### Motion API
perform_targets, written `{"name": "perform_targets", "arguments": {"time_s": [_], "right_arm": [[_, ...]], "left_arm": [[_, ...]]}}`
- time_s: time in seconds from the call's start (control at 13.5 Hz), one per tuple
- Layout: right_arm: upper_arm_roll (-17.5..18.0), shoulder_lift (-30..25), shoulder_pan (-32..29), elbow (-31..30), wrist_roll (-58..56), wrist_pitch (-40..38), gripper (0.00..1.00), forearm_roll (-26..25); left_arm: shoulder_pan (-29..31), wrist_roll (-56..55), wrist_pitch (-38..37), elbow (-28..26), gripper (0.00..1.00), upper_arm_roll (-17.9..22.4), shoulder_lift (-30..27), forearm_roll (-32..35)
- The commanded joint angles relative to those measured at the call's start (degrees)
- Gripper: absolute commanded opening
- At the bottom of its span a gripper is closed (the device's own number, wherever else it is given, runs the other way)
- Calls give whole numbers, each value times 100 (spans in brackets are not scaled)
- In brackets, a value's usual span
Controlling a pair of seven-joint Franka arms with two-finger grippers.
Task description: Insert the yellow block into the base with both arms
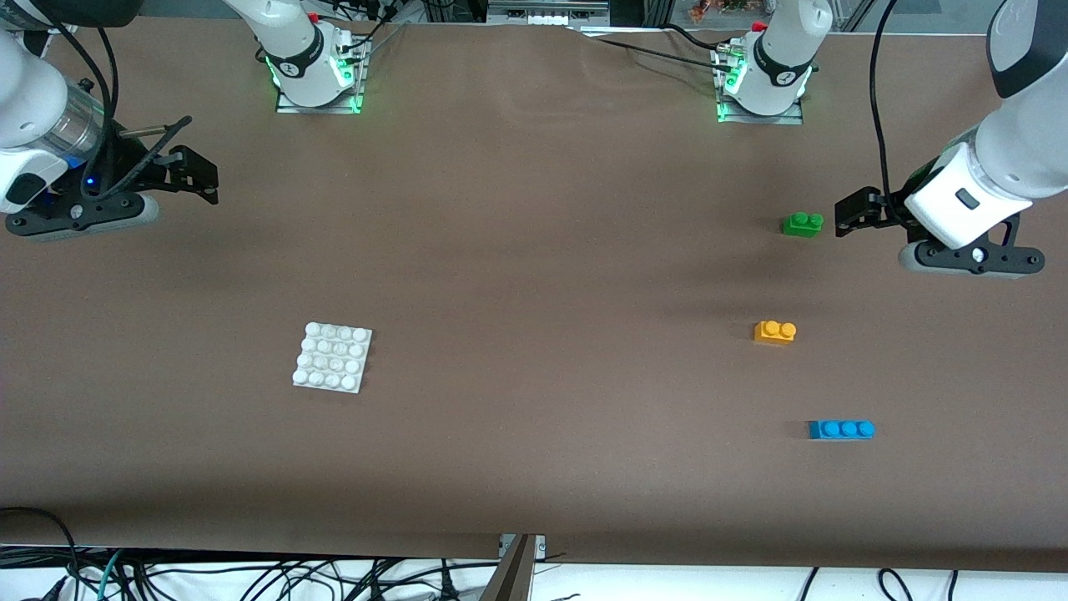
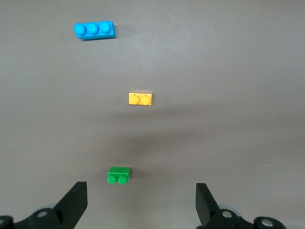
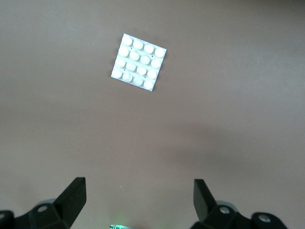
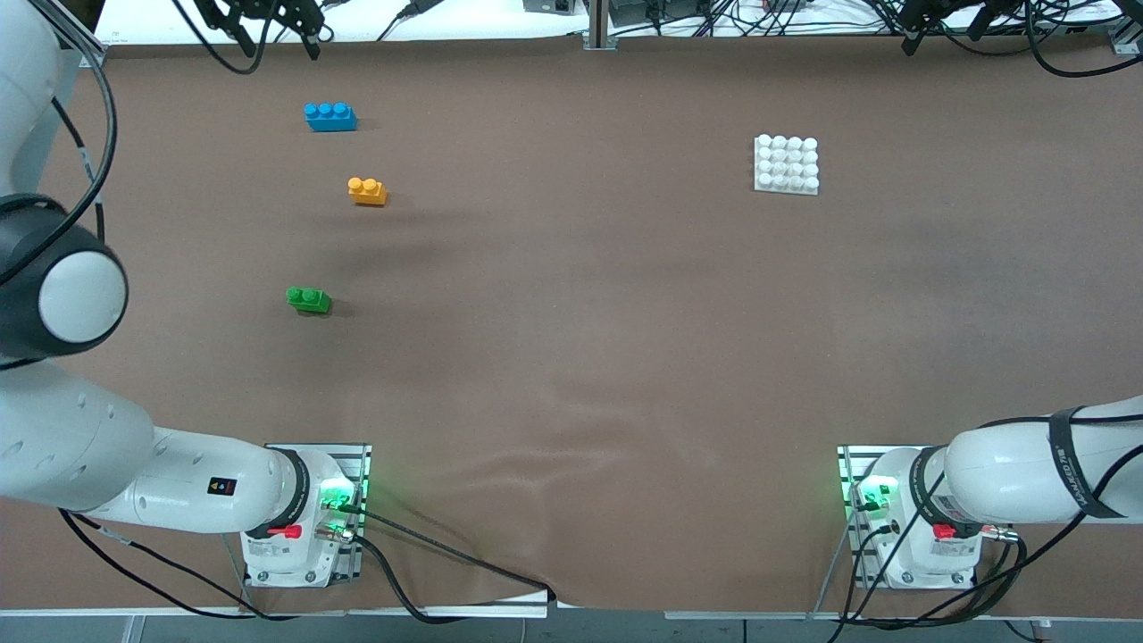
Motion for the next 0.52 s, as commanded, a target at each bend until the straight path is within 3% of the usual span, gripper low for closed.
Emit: {"name": "perform_targets", "arguments": {"time_s": [0.0, 0.45], "right_arm": [[14, -89, -49, -9, -68, -154, 100, 66], [-4, -72, -57, -9, -111, -137, 100, 40]], "left_arm": [[45, 243, 685, -1468, 100, -1, -1051, 73], [45, 200, 672, -1414, 100, -27, -1003, 64]]}}
